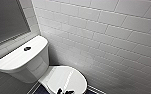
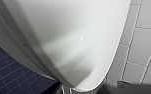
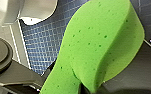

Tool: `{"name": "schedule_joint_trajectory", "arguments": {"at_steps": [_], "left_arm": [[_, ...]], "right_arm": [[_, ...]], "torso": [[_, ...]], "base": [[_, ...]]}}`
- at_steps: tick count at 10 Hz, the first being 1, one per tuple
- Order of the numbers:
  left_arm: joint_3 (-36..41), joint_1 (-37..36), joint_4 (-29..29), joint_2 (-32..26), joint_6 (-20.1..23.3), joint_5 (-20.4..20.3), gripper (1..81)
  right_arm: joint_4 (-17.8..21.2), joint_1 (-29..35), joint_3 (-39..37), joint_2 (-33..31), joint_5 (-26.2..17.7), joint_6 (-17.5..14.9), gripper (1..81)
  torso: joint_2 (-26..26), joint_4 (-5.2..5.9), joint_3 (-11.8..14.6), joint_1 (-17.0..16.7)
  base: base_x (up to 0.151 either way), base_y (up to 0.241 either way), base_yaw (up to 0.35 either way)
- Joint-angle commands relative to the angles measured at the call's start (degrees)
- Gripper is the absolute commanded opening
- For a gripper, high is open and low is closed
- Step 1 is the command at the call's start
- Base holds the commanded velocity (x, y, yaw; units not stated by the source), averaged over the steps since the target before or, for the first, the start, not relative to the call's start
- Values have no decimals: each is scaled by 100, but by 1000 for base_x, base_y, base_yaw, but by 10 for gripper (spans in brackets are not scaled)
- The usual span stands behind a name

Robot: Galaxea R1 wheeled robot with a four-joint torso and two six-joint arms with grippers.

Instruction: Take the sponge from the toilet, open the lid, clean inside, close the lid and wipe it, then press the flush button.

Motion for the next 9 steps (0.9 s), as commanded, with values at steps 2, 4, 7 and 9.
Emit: {"name": "schedule_joint_trajectory", "arguments": {"at_steps": [2, 4, 7, 9], "left_arm": [[-214, -891, 250, 165, 111, -263, 811], [-278, -961, 399, 262, 111, -263, 811], [-22, -1040, 417, 121, 111, -351, 811], [57, -1049, 417, 51, 93, -369, 811]], "right_arm": [[-88, 120, 171, -255, -317, 4, 10], [-97, 120, 163, -237, -317, 4, 10], [-106, 146, 163, -202, -344, 4, 10], [-106, 146, 153, -184, -352, 4, 10]], "torso": [[0, 0, 0, 0], [0, 0, 0, 0], [0, 0, 0, 0], [0, 0, 0, 0]], "base": [[0, 0, 0], [0, 0, 0], [0, 0, 0], [0, 0, 0]]}}
